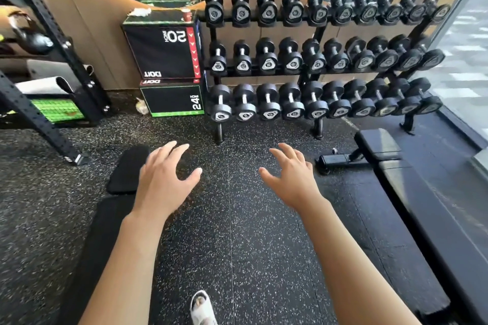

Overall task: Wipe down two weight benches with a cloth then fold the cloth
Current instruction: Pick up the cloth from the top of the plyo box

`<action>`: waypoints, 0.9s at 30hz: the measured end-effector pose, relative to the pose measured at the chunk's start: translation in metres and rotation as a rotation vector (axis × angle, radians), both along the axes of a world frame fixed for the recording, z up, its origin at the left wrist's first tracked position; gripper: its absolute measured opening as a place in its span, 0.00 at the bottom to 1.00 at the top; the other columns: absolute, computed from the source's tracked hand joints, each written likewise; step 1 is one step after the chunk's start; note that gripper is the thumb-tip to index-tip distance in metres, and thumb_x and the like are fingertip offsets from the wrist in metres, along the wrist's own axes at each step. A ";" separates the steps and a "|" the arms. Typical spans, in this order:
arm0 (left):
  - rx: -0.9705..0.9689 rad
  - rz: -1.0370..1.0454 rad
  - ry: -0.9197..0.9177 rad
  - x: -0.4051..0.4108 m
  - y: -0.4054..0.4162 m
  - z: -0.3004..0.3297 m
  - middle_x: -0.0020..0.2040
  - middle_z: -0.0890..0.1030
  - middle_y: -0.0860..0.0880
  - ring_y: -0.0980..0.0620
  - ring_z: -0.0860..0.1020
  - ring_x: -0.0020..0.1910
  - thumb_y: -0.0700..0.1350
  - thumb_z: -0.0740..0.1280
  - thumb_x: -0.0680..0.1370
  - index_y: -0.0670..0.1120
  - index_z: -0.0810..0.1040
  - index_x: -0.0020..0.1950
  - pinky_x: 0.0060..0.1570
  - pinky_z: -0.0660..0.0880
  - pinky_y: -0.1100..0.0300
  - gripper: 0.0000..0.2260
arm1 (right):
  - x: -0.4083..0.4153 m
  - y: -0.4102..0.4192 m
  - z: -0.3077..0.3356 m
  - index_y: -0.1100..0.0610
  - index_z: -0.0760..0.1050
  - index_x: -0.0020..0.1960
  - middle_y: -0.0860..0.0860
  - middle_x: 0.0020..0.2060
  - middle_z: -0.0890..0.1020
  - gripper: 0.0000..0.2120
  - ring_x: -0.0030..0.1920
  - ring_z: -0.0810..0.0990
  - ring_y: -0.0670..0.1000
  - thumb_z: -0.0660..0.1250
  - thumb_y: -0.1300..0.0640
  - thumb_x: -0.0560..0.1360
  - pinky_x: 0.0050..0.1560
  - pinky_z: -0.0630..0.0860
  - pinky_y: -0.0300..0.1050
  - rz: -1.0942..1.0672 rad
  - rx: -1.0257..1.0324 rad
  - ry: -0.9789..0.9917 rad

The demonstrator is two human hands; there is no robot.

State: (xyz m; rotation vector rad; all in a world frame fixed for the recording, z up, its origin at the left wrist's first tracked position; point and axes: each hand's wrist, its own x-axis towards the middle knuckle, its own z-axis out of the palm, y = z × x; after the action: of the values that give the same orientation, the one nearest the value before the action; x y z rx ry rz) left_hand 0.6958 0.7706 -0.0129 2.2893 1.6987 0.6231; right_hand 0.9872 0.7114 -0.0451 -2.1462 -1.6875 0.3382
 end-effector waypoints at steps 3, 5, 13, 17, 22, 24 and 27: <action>-0.008 0.005 -0.007 -0.016 0.037 -0.004 0.80 0.69 0.50 0.45 0.64 0.79 0.59 0.70 0.80 0.53 0.71 0.79 0.78 0.64 0.40 0.29 | -0.015 0.039 -0.001 0.48 0.65 0.79 0.47 0.81 0.61 0.35 0.80 0.58 0.54 0.59 0.33 0.77 0.76 0.60 0.65 0.004 -0.005 -0.020; -0.018 0.011 -0.017 -0.028 0.065 -0.004 0.81 0.68 0.50 0.46 0.64 0.79 0.60 0.69 0.80 0.53 0.71 0.79 0.78 0.64 0.40 0.29 | -0.025 0.068 -0.001 0.48 0.65 0.79 0.47 0.80 0.62 0.35 0.79 0.58 0.53 0.59 0.33 0.77 0.75 0.60 0.65 0.002 -0.006 -0.021; -0.020 0.027 -0.042 -0.080 0.174 -0.001 0.80 0.69 0.49 0.45 0.64 0.79 0.60 0.70 0.80 0.53 0.71 0.79 0.78 0.64 0.40 0.29 | -0.080 0.184 0.005 0.49 0.66 0.79 0.47 0.80 0.63 0.35 0.78 0.60 0.54 0.60 0.33 0.76 0.74 0.62 0.66 0.022 0.007 -0.039; -0.028 0.034 -0.039 -0.098 0.214 -0.001 0.80 0.69 0.48 0.44 0.65 0.79 0.58 0.71 0.79 0.52 0.72 0.79 0.78 0.64 0.40 0.29 | -0.096 0.227 0.004 0.48 0.66 0.79 0.47 0.80 0.63 0.36 0.78 0.60 0.54 0.59 0.32 0.76 0.74 0.62 0.66 0.035 -0.003 -0.044; -0.055 0.049 -0.046 -0.101 0.257 -0.002 0.81 0.68 0.49 0.45 0.63 0.80 0.59 0.70 0.80 0.52 0.71 0.79 0.78 0.63 0.40 0.29 | -0.098 0.276 0.002 0.49 0.66 0.79 0.48 0.80 0.63 0.35 0.78 0.60 0.55 0.60 0.33 0.77 0.74 0.62 0.66 0.054 -0.008 -0.059; -0.063 0.060 -0.046 -0.097 0.277 -0.004 0.81 0.67 0.50 0.46 0.62 0.80 0.59 0.70 0.80 0.53 0.70 0.80 0.78 0.63 0.39 0.29 | -0.096 0.299 0.001 0.49 0.66 0.79 0.48 0.80 0.63 0.35 0.78 0.60 0.55 0.60 0.34 0.77 0.74 0.62 0.65 0.066 -0.009 -0.071; -0.068 0.077 -0.046 -0.088 0.310 -0.007 0.81 0.67 0.50 0.46 0.62 0.80 0.60 0.69 0.80 0.54 0.69 0.80 0.78 0.64 0.38 0.29 | -0.086 0.338 -0.002 0.49 0.66 0.79 0.49 0.80 0.63 0.34 0.79 0.60 0.55 0.60 0.34 0.77 0.75 0.61 0.66 0.096 -0.013 -0.081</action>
State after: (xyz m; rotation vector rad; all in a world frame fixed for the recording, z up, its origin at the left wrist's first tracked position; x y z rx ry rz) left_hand 0.6075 1.0811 -0.0203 2.1559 1.7659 0.6190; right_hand 0.9013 1.0491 -0.0475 -2.1183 -1.8426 0.2933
